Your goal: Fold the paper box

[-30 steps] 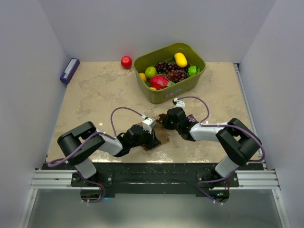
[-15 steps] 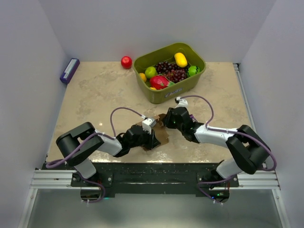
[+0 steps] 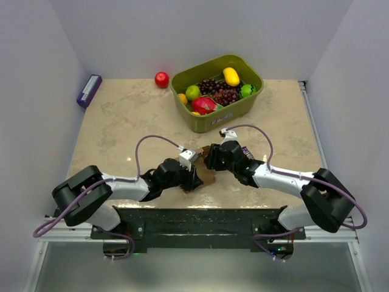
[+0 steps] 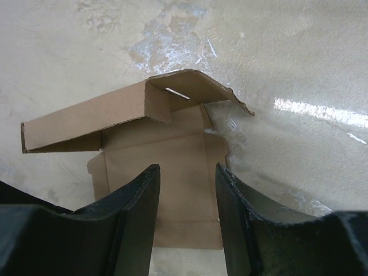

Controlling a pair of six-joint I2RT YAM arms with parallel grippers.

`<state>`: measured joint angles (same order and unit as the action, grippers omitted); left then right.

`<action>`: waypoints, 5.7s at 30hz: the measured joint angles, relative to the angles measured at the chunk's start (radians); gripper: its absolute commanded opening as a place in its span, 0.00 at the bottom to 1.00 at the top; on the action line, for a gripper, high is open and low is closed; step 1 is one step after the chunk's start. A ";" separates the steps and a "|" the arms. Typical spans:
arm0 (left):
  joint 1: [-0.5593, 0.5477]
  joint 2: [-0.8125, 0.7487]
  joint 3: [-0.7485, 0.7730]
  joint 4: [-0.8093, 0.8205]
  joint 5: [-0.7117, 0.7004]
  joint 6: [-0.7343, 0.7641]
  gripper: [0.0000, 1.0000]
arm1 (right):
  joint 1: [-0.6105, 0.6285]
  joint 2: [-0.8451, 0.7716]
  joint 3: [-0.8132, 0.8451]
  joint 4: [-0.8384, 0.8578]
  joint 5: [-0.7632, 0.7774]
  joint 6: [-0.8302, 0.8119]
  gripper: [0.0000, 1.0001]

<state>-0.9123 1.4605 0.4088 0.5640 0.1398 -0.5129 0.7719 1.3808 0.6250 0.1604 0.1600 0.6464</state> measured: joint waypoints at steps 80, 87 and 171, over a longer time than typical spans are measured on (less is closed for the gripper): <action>0.000 0.183 0.019 0.154 -0.092 0.060 0.22 | -0.150 0.278 0.027 0.250 -0.121 -0.019 0.13; 0.000 0.185 0.019 0.158 -0.092 0.060 0.22 | -0.150 0.280 0.027 0.282 -0.156 -0.021 0.12; -0.006 -0.138 0.134 -0.304 -0.085 0.176 0.65 | -0.237 0.080 0.072 0.110 -0.208 -0.133 0.64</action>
<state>-0.9188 1.3228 0.5423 0.2596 0.0547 -0.3370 0.5346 1.4605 0.6971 0.2707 -0.0479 0.5133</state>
